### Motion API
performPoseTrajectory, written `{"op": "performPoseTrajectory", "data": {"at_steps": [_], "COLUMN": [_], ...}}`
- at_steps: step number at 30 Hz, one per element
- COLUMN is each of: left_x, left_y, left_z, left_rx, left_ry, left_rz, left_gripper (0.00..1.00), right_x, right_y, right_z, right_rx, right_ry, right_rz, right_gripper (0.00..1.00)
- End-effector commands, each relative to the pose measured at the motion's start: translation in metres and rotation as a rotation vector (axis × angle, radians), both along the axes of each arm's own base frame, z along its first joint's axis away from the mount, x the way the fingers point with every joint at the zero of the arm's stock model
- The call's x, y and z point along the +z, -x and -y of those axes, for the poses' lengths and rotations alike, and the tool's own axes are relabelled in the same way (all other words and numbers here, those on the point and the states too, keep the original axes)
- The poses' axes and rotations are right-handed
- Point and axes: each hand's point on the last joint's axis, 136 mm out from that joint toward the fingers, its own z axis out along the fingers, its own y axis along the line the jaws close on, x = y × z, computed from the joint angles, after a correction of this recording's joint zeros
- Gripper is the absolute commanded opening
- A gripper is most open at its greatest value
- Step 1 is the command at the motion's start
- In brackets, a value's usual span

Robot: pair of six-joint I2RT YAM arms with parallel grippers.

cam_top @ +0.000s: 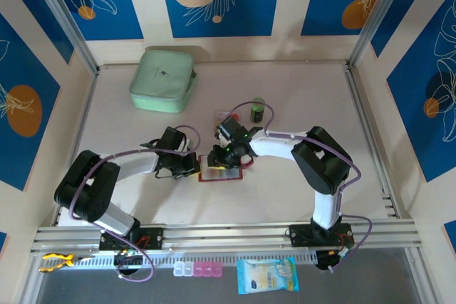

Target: Take the credit cards out of the card holder

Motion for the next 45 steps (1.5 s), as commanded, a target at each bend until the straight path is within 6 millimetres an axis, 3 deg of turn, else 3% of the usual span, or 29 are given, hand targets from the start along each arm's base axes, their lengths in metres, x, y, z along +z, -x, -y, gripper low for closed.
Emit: {"op": "performPoseTrajectory", "data": {"at_steps": [1, 10, 26, 30, 36, 45], "left_x": [-0.008, -0.008, -0.004, 0.005, 0.025, 0.044], "left_y": [0.004, 0.003, 0.002, -0.002, -0.012, -0.022], "left_z": [-0.007, -0.007, -0.007, -0.005, -0.001, 0.022], "left_rx": [-0.014, -0.02, -0.019, -0.021, -0.01, 0.005], "left_ry": [-0.062, -0.069, -0.071, -0.064, -0.04, 0.085], "left_rz": [-0.022, -0.024, -0.021, 0.001, 0.044, 0.057], "left_gripper": [0.06, 0.06, 0.06, 0.07, 0.16, 0.22], "right_x": [-0.003, -0.011, -0.007, -0.004, -0.008, -0.015], "right_y": [0.001, 0.002, 0.0, 0.003, 0.009, 0.013], "right_z": [-0.004, 0.015, 0.026, 0.021, 0.02, 0.026], "right_rx": [0.0, -0.039, -0.053, -0.035, -0.009, -0.001], "right_ry": [0.001, 0.076, 0.041, -0.022, -0.067, -0.107], "right_rz": [-0.033, -0.047, -0.051, -0.063, -0.077, -0.091], "right_gripper": [0.31, 0.3, 0.29, 0.29, 0.28, 0.26]}}
